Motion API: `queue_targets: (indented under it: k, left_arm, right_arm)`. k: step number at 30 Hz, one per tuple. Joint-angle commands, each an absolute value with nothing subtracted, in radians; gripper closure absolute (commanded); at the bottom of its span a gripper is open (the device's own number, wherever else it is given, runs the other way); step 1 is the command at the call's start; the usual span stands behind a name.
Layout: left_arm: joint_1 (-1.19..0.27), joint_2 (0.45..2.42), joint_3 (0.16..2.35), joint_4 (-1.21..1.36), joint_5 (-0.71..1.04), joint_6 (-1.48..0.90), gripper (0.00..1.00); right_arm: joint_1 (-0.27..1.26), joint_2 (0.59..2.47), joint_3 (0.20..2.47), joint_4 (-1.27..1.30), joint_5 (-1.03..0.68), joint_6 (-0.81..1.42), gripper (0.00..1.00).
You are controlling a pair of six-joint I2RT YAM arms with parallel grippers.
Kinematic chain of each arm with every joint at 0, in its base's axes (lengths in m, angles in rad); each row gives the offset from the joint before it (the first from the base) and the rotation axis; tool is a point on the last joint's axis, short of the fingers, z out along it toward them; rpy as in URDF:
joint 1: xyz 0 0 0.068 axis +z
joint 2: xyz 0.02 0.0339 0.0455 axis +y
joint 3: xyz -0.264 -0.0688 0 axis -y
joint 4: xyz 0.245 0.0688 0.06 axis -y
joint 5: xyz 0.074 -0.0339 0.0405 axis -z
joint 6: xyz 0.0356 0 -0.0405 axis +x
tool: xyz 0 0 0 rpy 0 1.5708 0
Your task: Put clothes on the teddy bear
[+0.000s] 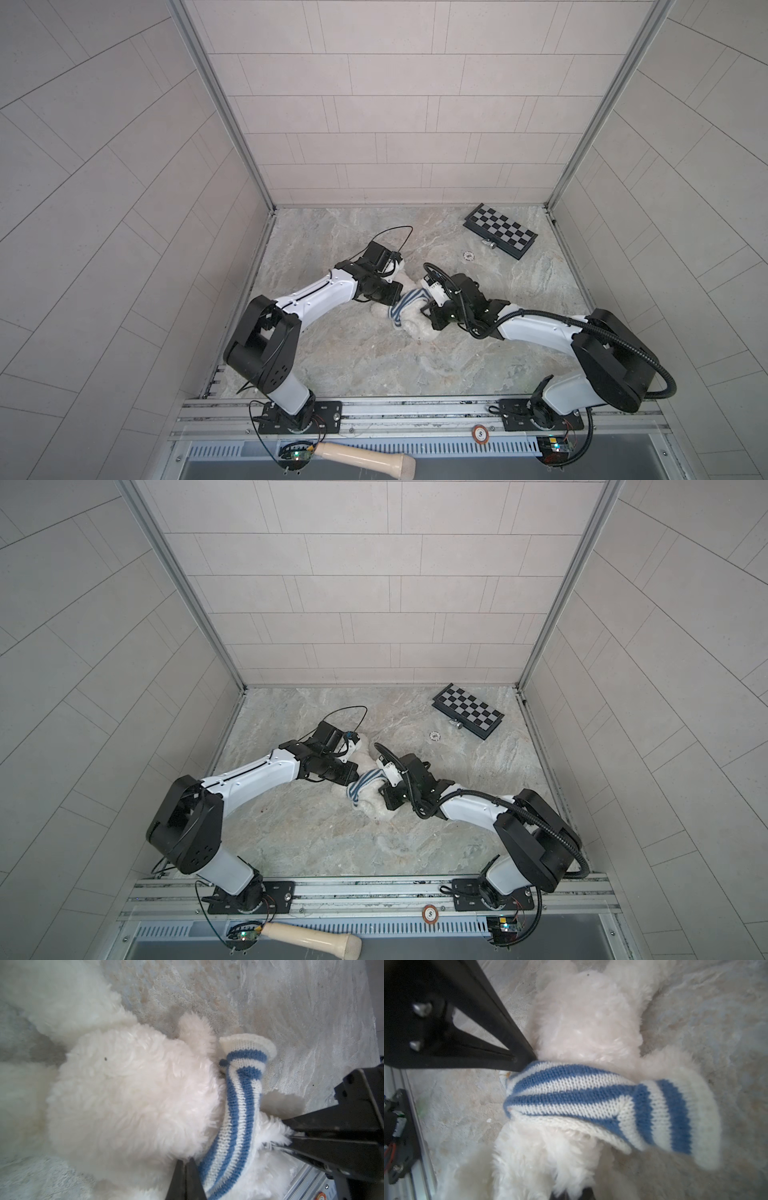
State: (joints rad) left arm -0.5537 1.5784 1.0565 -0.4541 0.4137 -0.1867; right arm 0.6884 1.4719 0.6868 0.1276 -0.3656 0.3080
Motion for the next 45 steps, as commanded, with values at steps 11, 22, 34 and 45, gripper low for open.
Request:
queue_targets:
  k: [11, 22, 34, 45]
  left_arm:
    - [-0.469, 1.337, 1.024, -0.325, 0.370, -0.258, 1.00]
    - [-0.560, 1.343, 1.037, -0.289, 0.531, -0.196, 1.00]
    - [-0.479, 1.386, 0.983, -0.128, 0.386, -0.308, 1.00]
    - [-0.549, 1.490, 1.052, -0.145, 0.381, -0.293, 1.00]
  right_arm:
    - [0.864, 1.210, 0.726, -0.162, -0.051, -0.203, 1.00]
    - [0.877, 1.221, 0.789, -0.305, 0.011, -0.262, 1.00]
    - [0.991, 0.989, 0.602, -0.154, -0.025, -0.414, 1.00]
    - [0.995, 1.046, 0.673, -0.213, -0.039, -0.439, 1.00]
